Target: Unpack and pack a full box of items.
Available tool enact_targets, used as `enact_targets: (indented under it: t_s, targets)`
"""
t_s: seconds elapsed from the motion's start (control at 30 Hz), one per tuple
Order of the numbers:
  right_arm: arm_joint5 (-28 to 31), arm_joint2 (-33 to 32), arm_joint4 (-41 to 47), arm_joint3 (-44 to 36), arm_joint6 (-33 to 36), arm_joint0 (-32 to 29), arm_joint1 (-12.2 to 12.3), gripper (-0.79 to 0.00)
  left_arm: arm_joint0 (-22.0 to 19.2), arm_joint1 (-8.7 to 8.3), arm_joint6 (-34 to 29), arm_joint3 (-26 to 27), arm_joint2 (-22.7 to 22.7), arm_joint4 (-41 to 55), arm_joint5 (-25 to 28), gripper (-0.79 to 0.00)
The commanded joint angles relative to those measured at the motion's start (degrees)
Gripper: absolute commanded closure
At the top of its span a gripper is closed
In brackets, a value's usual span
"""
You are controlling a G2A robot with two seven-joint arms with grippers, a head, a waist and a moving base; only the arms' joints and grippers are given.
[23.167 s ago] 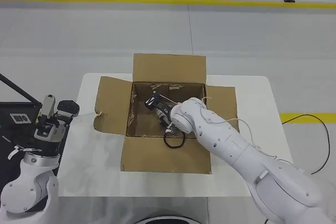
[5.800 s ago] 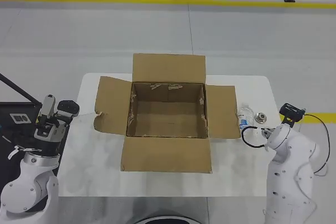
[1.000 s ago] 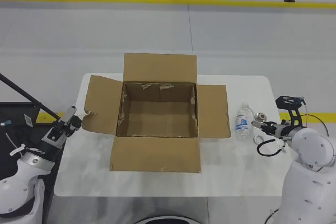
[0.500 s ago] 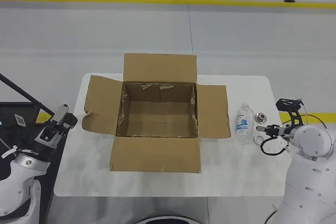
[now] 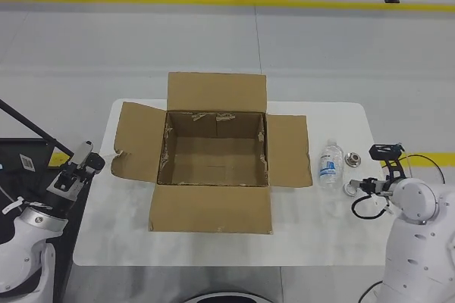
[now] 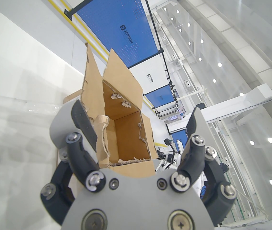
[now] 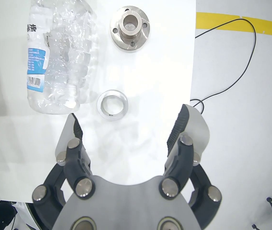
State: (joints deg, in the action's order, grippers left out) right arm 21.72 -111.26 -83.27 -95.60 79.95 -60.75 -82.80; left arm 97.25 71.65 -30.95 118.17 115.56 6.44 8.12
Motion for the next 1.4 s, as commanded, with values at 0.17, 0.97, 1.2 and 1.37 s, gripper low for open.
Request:
enact_targets:
  t_s: [0.17,0.97,1.2,1.37]
  targets:
    - [-0.3,2.6,-0.9,1.2,-0.5,-0.4,0.8,-0.292,0.0,0.00,0.0,0.0,0.0,0.0,0.0,-0.785]
    - [-4.9,7.9,-5.0,11.3,-1.0,3.3,3.0,-0.271,0.0,0.00,0.0,0.0,0.0,0.0,0.0,-0.785]
    - [-5.6,8.7,-4.4,12.2,-1.1,3.4,3.5,-0.234,0.0,0.00,0.0,0.0,0.0,0.0,0.0,-0.785]
    - [-6.0,9.3,-4.1,13.6,-0.9,3.8,3.9,-0.212,0.0,0.00,0.0,0.0,0.0,0.0,0.0,-0.785]
